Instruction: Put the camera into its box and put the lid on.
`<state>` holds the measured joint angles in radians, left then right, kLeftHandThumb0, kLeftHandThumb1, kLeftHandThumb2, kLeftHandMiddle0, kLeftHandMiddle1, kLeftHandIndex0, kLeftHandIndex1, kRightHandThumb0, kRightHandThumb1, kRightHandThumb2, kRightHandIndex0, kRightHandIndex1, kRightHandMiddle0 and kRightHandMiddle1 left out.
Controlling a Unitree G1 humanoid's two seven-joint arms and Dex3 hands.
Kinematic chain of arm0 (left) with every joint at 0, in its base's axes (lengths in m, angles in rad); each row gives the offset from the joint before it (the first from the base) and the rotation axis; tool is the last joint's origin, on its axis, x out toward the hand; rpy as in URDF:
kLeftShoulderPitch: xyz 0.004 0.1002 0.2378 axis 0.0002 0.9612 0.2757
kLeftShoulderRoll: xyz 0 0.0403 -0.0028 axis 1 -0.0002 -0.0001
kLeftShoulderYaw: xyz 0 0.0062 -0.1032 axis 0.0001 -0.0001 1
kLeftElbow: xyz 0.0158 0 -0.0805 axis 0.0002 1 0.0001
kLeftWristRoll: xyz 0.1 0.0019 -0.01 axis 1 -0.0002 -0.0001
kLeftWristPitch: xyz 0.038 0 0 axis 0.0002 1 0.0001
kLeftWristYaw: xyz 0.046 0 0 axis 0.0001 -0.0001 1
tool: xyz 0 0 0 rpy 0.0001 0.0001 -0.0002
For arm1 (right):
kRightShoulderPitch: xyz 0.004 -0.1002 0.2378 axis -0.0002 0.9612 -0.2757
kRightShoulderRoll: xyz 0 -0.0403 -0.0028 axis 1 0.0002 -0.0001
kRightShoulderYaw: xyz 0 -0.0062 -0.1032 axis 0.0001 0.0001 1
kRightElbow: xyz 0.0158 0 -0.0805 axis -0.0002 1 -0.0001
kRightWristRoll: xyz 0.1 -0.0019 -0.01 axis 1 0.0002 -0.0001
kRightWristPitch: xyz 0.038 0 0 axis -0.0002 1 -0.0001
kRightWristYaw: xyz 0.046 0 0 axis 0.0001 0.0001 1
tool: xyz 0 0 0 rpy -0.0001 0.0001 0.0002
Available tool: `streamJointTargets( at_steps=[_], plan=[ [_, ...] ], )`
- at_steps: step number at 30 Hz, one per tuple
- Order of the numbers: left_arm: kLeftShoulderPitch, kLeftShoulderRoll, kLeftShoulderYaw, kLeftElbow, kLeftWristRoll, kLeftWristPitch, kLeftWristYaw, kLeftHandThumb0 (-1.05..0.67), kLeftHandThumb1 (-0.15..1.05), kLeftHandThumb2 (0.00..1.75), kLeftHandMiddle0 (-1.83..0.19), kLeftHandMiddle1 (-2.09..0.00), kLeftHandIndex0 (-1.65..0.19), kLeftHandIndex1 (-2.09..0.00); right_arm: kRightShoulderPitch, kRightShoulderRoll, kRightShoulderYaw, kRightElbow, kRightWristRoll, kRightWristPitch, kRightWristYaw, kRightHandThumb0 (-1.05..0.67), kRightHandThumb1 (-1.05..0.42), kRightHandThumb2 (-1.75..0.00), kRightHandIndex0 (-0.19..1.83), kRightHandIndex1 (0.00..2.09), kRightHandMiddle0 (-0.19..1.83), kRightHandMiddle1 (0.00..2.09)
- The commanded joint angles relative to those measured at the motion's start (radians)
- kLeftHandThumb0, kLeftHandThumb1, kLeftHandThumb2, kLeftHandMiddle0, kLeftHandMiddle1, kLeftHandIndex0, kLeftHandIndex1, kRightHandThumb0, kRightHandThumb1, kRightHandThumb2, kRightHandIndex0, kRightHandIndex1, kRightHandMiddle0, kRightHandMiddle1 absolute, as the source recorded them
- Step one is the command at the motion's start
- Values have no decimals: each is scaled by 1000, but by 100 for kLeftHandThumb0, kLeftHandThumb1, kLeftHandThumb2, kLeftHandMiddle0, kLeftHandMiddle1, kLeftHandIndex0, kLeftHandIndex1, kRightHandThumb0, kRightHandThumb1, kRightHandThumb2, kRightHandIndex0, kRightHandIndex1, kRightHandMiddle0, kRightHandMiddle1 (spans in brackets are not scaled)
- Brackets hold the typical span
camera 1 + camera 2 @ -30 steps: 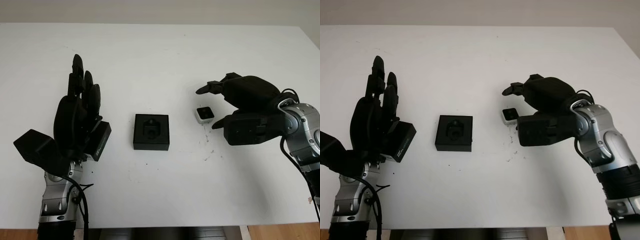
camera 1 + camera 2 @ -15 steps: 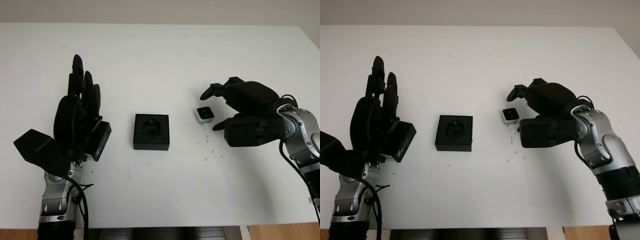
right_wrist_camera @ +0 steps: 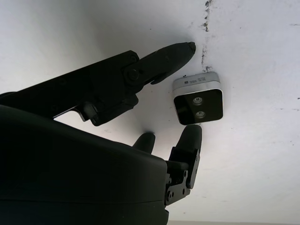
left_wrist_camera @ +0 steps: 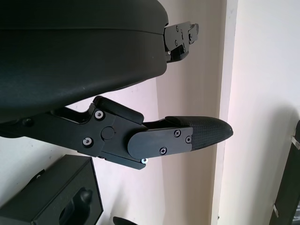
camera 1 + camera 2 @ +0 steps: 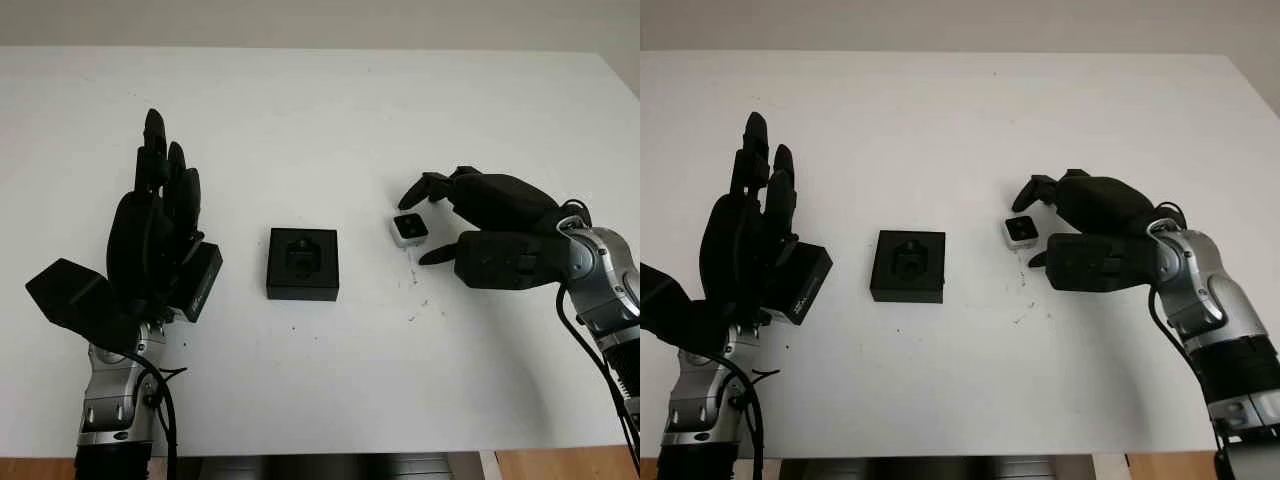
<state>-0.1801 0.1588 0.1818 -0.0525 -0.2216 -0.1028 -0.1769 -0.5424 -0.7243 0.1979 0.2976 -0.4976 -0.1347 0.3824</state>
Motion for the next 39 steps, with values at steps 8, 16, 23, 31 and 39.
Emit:
streamJointTargets(
  at_steps=[8, 16, 23, 31, 39],
  plan=[
    [20, 5, 0, -27, 11, -2, 3, -73, 105, 50, 19, 0, 19, 0, 11, 10, -9, 42, 27, -24, -6, -43, -89, -6, -1, 137, 13, 105],
    [21, 4, 2, -23, 6, -8, -3, -72, 105, 51, 19, 0, 19, 0, 7, 15, -12, 94, 37, -88, -47, -41, -90, -6, -6, 161, 18, 116],
    [16, 5, 2, -21, 6, -6, -2, -73, 105, 50, 19, 0, 19, 0, 0, 10, 4, 93, -10, -60, -54, -44, -92, -6, -4, 137, 24, 119],
    [17, 4, 1, -25, 6, -1, 0, -73, 105, 51, 19, 0, 19, 0, -10, 13, 7, 139, -28, -100, -67, -46, -91, -5, 24, 51, 32, 110],
    [19, 3, 0, -22, 16, -7, 4, -73, 105, 51, 19, 0, 19, 0, -8, 27, 4, 178, -13, -108, -71, -47, -93, -6, 29, 34, 35, 110]
  ],
)
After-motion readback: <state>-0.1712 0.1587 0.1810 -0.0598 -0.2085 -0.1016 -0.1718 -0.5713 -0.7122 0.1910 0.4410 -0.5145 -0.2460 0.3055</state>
